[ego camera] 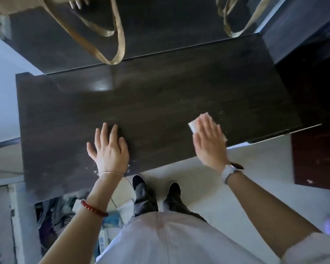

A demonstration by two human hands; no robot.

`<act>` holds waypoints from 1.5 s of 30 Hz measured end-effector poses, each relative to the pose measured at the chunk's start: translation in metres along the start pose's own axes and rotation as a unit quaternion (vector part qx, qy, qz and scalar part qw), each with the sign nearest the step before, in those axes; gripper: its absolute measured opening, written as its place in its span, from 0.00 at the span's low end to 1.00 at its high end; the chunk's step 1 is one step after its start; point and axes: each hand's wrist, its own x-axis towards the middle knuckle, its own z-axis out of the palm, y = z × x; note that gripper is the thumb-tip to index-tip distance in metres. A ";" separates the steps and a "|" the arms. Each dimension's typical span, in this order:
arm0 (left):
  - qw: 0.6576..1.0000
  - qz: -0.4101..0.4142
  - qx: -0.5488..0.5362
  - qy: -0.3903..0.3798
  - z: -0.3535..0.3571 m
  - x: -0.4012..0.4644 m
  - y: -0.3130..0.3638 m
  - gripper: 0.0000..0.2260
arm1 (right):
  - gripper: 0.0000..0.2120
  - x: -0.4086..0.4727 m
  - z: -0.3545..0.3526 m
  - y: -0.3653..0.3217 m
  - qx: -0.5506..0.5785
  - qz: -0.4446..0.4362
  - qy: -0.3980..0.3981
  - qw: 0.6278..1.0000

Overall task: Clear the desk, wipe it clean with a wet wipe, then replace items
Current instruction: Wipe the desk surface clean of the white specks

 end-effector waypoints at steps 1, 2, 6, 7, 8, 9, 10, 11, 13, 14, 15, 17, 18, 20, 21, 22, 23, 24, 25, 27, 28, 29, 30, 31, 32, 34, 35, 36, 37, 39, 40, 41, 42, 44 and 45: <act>1.000 0.014 0.002 -0.012 0.007 -0.004 0.011 0.19 | 0.28 0.006 -0.006 0.020 0.008 0.077 0.015 0.997; 0.999 0.025 0.002 -0.023 0.014 -0.008 0.022 0.19 | 0.29 0.010 -0.008 0.027 0.019 0.148 0.023 0.988; 0.999 0.040 0.001 -0.035 0.032 -0.009 0.052 0.18 | 0.28 -0.003 0.003 -0.038 0.063 0.032 0.010 0.997; 0.999 0.038 0.001 -0.033 0.034 -0.006 0.055 0.18 | 0.27 -0.016 0.008 -0.055 0.050 -0.064 -0.009 0.997; 0.999 0.035 0.002 -0.032 0.035 -0.003 0.058 0.18 | 0.26 -0.026 0.009 -0.061 0.034 -0.136 -0.024 0.990; 0.999 0.030 0.003 -0.032 0.035 0.001 0.059 0.18 | 0.26 -0.028 0.009 -0.052 0.026 -0.173 -0.034 0.984; 0.999 0.025 0.004 -0.031 0.035 0.004 0.060 0.18 | 0.25 -0.024 0.006 -0.034 0.033 -0.170 -0.028 0.985; 0.999 0.020 0.007 -0.030 0.035 0.005 0.060 0.18 | 0.25 -0.017 0.005 -0.011 0.039 -0.133 -0.014 0.990; 0.999 0.016 0.016 -0.030 0.037 0.005 0.059 0.18 | 0.25 -0.004 -0.003 0.040 0.029 -0.004 0.033 0.999; 0.999 0.016 0.019 -0.029 0.038 0.004 0.059 0.18 | 0.25 0.005 -0.008 0.065 0.028 0.070 0.054 0.996; 0.999 0.014 0.021 -0.027 0.039 0.004 0.059 0.18 | 0.25 0.015 -0.015 0.085 0.035 0.140 0.061 0.988; 0.999 0.010 0.026 -0.020 0.039 0.005 0.058 0.18 | 0.28 0.038 -0.021 0.094 0.064 0.258 0.056 0.962; 0.999 0.010 0.030 -0.017 0.039 0.006 0.058 0.18 | 0.29 0.047 -0.021 0.081 0.081 0.267 0.061 0.958; 0.999 0.010 0.035 -0.013 0.039 0.006 0.059 0.17 | 0.29 0.052 -0.011 0.036 0.094 0.157 0.063 0.981; 0.999 0.008 0.035 -0.012 0.038 0.006 0.060 0.17 | 0.28 0.047 -0.005 0.007 0.086 0.056 0.043 0.994; 0.999 0.003 0.035 -0.012 0.038 0.006 0.062 0.17 | 0.28 0.037 0.000 -0.019 0.076 -0.042 0.013 0.996; 0.999 0.000 0.037 -0.014 0.038 0.006 0.063 0.17 | 0.28 0.026 0.000 -0.036 0.070 -0.110 -0.024 0.991; 0.999 -0.002 0.043 -0.019 0.037 0.006 0.065 0.18 | 0.28 0.019 -0.002 -0.043 0.072 -0.141 -0.053 0.986; 0.998 -0.004 0.049 -0.025 0.038 0.007 0.067 0.19 | 0.27 0.016 -0.004 -0.036 0.080 -0.140 -0.063 0.985; 0.998 -0.008 0.056 -0.035 0.038 0.008 0.073 0.20 | 0.27 0.014 -0.007 -0.006 0.084 -0.098 -0.041 0.991; 0.998 -0.010 0.054 -0.035 0.039 0.008 0.076 0.20 | 0.26 0.013 -0.008 0.015 0.075 -0.065 -0.026 0.995; 0.998 -0.007 0.051 -0.032 0.041 0.009 0.079 0.20 | 0.26 0.012 -0.010 0.037 0.065 -0.022 -0.006 0.998; 0.998 -0.001 0.047 -0.029 0.043 0.008 0.083 0.20 | 0.25 0.012 -0.012 0.059 0.063 0.028 0.013 0.998; 0.999 0.005 0.043 -0.027 0.046 0.008 0.087 0.21 | 0.25 0.014 -0.018 0.078 0.065 0.083 0.029 0.994; 0.999 0.010 0.041 -0.028 0.049 0.008 0.091 0.21 | 0.25 0.018 -0.022 0.093 0.071 0.139 0.040 0.987; 0.999 0.008 0.040 -0.027 0.056 0.008 0.097 0.22 | 0.25 0.034 -0.031 0.115 0.082 0.240 0.055 0.966; 0.999 0.005 0.038 -0.020 0.058 0.007 0.099 0.22 | 0.25 0.045 -0.036 0.121 0.087 0.283 0.061 0.953; 0.999 0.002 0.034 -0.011 0.059 0.007 0.099 0.21 | 0.26 0.056 -0.036 0.125 0.095 0.322 0.066 0.940; 1.000 -0.001 0.029 -0.003 0.060 0.008 0.099 0.21 | 0.26 0.068 -0.035 0.122 0.107 0.350 0.072 0.928; 1.000 -0.002 0.025 0.003 0.059 0.009 0.095 0.19 | 0.26 0.082 -0.028 0.095 0.126 0.335 0.087 0.930; 1.000 0.001 0.022 0.002 0.058 0.010 0.093 0.20 | 0.26 0.082 -0.021 0.070 0.129 0.275 0.097 0.948; 1.000 0.004 0.016 0.002 0.055 0.012 0.092 0.21 | 0.26 0.077 -0.012 0.038 0.122 0.183 0.091 0.971; 1.000 0.005 0.007 0.002 0.052 0.013 0.090 0.21 | 0.26 0.065 -0.004 0.005 0.110 0.077 0.067 0.989; 1.000 0.005 -0.017 0.002 0.044 0.016 0.086 0.17 | 0.26 0.036 0.001 -0.044 0.096 -0.119 -0.016 0.988; 1.000 0.005 -0.028 0.003 0.040 0.017 0.082 0.16 | 0.27 0.027 -0.002 -0.052 0.094 -0.177 -0.050 0.978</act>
